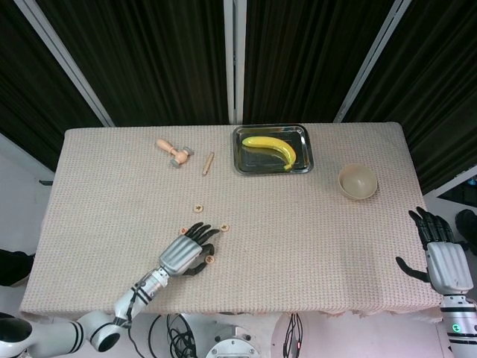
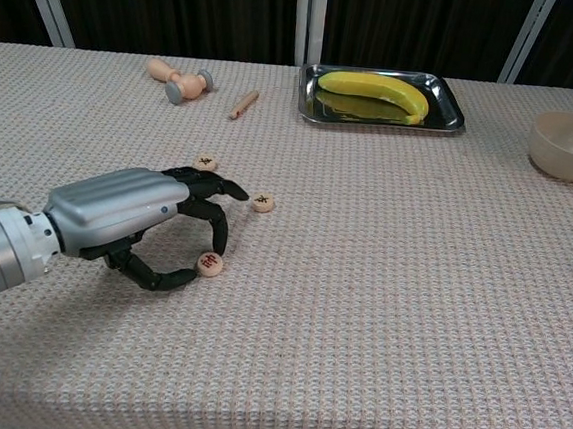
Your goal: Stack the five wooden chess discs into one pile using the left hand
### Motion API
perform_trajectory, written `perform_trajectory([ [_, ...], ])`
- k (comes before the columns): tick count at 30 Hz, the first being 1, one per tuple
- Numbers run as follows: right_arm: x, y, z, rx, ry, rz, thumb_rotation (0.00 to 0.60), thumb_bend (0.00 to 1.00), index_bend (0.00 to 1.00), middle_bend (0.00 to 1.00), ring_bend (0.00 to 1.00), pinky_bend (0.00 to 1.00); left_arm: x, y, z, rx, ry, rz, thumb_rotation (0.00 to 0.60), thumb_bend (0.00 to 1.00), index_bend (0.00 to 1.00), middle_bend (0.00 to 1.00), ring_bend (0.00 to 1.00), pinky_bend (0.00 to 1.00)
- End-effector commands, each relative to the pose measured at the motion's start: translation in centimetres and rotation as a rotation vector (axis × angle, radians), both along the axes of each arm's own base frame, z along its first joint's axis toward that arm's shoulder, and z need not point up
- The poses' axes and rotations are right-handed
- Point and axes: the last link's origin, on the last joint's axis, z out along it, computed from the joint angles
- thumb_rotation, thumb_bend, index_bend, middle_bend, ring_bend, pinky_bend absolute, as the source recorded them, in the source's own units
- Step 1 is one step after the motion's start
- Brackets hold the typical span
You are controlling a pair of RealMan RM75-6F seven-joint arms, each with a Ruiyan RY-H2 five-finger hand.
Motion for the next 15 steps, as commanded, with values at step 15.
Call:
perform_trajectory([
  [15, -0.05, 0.02, 0.19, -0.005, -0.005, 0.001, 0.6, 0.16, 0.0, 0.0, 0.0, 0.0, 0.4, -0.11, -0.58, -0.013, -0.029, 0.003, 0.6, 0.35, 0.42, 0.07, 0.0, 0.0],
])
